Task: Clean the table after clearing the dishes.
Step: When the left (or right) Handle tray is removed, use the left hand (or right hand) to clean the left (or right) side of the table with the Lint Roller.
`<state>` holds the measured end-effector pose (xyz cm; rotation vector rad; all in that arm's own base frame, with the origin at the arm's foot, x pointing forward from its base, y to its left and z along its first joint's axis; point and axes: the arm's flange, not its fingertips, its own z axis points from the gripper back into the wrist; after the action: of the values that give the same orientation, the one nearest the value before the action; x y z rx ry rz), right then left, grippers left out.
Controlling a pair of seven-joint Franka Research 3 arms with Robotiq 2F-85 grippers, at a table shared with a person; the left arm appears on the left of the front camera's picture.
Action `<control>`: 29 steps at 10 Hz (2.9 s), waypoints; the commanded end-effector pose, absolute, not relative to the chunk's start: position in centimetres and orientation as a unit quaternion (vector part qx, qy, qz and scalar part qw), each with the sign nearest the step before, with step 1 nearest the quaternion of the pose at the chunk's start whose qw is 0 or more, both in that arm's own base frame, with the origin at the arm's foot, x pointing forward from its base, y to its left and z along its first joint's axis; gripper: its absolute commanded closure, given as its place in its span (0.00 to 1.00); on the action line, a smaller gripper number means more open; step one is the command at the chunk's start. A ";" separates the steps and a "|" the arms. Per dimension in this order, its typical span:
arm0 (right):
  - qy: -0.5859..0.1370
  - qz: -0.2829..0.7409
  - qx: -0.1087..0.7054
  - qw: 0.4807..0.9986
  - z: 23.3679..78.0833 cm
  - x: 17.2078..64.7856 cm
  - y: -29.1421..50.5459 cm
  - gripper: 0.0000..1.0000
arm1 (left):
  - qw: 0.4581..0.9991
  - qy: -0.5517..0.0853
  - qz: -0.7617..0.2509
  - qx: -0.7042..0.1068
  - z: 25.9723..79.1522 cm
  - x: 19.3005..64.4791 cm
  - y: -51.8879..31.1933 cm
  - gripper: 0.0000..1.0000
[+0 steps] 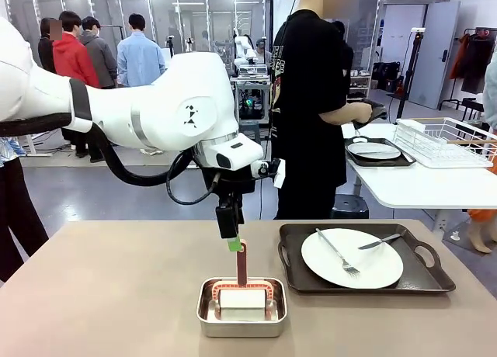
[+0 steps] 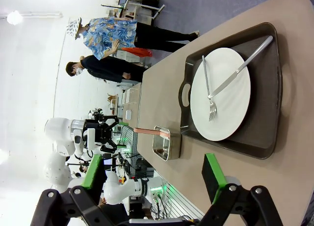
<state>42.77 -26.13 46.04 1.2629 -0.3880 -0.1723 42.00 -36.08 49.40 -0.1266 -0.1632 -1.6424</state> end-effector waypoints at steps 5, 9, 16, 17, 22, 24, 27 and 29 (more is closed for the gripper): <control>-0.182 -0.079 0.587 0.785 46.3 42.6 -26.0 0.00 | 0.683 -0.077 -0.724 -0.054 45.7 43.2 -37.7 0.00; -0.182 -0.079 0.587 0.785 46.3 42.6 -26.0 0.00 | 0.682 -0.052 -0.729 -0.043 44.3 43.6 -38.1 0.00; -0.182 -0.079 0.587 0.785 46.3 42.6 -26.0 0.00 | 0.681 -0.033 -0.731 -0.026 42.7 44.2 -38.5 0.18; -0.182 -0.079 0.587 0.785 46.3 42.6 -26.0 0.00 | 0.681 -0.032 -0.731 -0.026 42.8 44.2 -38.5 0.31; -0.182 -0.079 0.587 0.785 46.3 42.6 -26.0 0.00 | 0.678 -0.028 -0.734 -0.025 42.9 44.2 -38.8 0.76; -0.182 -0.079 0.587 0.785 46.3 42.6 -26.0 0.00 | 0.678 -0.024 -0.734 -0.022 42.9 44.2 -38.7 0.96; -0.182 -0.079 0.587 0.785 46.3 42.6 -26.0 0.00 | 0.678 -0.019 -0.734 -0.017 43.1 44.4 -38.6 1.00; -0.182 -0.079 0.587 0.785 46.3 42.6 -26.0 0.00 | 0.682 -0.023 -0.731 -0.024 44.8 44.1 -38.6 0.99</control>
<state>42.77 -26.13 46.04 1.2629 -0.3881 -0.1723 44.27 -38.56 43.40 -0.0795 -0.0689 -1.6644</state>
